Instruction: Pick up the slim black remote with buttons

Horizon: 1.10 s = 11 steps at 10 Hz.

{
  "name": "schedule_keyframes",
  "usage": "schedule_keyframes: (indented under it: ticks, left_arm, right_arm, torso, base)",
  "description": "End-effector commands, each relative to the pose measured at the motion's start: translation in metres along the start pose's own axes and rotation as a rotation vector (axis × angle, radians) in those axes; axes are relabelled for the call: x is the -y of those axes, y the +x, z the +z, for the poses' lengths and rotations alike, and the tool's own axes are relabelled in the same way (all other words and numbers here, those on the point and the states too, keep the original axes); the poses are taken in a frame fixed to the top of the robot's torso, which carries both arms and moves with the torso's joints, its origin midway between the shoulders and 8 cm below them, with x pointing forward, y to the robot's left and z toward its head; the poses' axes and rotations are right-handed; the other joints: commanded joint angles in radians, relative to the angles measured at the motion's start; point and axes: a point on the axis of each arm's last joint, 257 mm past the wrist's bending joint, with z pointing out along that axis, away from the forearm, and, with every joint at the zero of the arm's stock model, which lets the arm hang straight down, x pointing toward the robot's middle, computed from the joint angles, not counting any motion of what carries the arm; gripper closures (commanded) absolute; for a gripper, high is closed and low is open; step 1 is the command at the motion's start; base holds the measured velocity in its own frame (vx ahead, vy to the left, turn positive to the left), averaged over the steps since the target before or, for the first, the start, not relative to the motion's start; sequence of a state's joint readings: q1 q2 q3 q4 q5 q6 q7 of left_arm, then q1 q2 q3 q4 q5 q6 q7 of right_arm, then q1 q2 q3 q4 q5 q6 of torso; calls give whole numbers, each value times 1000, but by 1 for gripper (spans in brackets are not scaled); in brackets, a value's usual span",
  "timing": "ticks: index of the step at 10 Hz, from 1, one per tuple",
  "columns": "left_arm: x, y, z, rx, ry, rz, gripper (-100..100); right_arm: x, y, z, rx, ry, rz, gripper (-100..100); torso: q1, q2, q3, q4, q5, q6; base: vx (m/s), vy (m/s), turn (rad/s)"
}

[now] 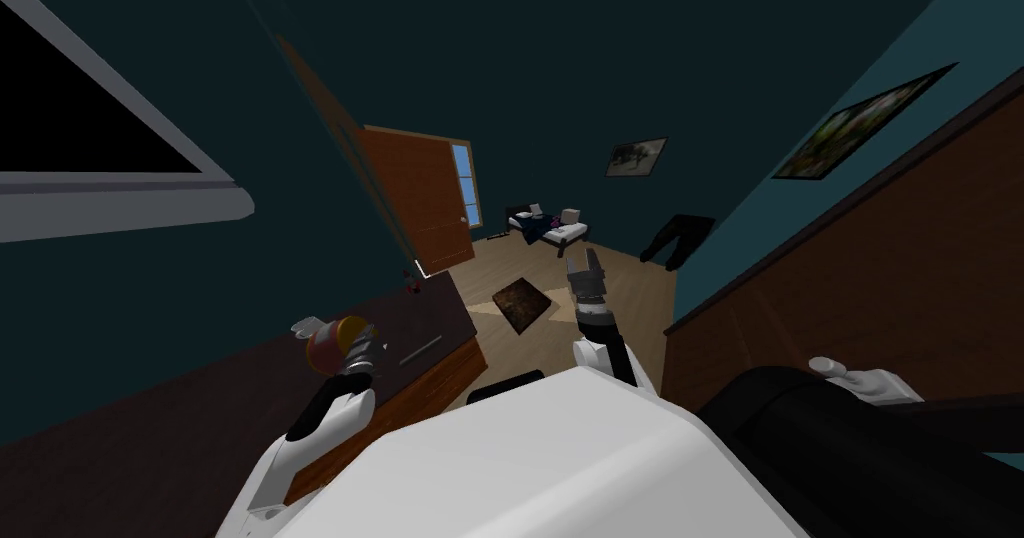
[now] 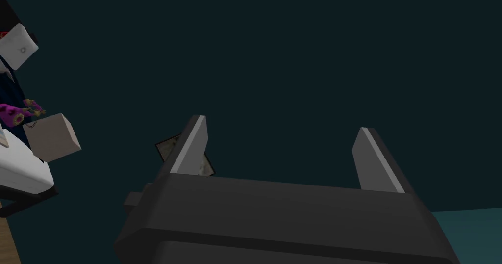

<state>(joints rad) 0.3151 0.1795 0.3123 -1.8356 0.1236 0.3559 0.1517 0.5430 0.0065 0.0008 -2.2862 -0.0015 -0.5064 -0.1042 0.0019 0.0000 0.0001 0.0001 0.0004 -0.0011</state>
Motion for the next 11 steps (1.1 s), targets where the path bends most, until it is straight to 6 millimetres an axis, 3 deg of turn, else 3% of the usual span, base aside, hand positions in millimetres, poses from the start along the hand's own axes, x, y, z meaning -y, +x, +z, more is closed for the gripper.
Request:
schedule_keyframes:
  ticks: [1, 2, 5, 11]
  left_arm:
    - [-24, -11, 6, 26, -73, -16, -100]
    - [-28, -11, 6, 29, -88, -16, -100]
    - [-71, -31, 10, 75, -224, -53, -100]
    - [-138, -56, 7, 142, -439, -117, -100]
  right_arm:
    - [0, 0, 0, 0, 0, 0, 0]
    - [0, 0, 0, 0, 0, 0, 0]
    - [0, 0, 0, 0, 0, 0, 0]
    - [0, 0, 0, 0, 0, 0, 0]
  torso:
    - [0, 0, 0, 0, 0, 0]
    - [0, 0, 0, 0, 0, 1]
    - [1, 0, 0, 0, 0, 0]
    - [2, -1, 0, 0, 0, 0]
  base:
    - [-12, 17, -238]
    - [-17, 26, -128]
    - [-21, 31, -162]
    - [-11, 34, -174]
